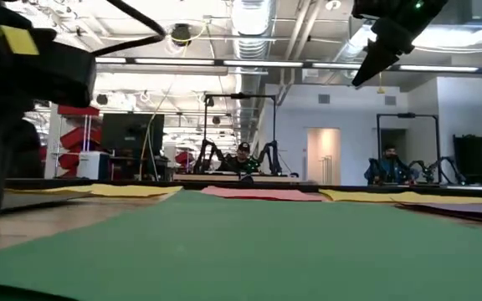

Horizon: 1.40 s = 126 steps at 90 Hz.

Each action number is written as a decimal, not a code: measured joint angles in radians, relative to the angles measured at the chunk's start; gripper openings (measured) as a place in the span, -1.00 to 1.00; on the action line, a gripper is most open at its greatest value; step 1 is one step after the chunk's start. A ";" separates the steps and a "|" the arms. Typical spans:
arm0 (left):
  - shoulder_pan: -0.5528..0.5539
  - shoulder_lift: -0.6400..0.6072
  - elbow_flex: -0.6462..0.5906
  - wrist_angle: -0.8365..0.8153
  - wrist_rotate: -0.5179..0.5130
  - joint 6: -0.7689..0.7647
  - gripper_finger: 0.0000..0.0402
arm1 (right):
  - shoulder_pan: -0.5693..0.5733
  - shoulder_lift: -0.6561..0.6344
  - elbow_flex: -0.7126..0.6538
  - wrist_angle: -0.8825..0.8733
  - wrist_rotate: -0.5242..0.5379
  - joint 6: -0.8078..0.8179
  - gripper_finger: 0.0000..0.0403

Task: Organize paper
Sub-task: Stack the top black colored paper on top of the bottom black colored paper, then stack the right yellow colored paper on top of the left yellow colored paper

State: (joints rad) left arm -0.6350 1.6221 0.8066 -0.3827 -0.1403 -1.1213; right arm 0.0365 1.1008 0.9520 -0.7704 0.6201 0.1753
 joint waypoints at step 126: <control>0.394 -0.002 -0.305 1.009 -0.079 0.633 -1.00 | 0.042 0.211 -0.414 0.563 -0.116 -0.209 -0.44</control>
State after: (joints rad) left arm -0.2409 1.6203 0.5012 0.6261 -0.2195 -0.4879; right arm 0.0782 1.3117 0.5381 -0.2076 0.5042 -0.0336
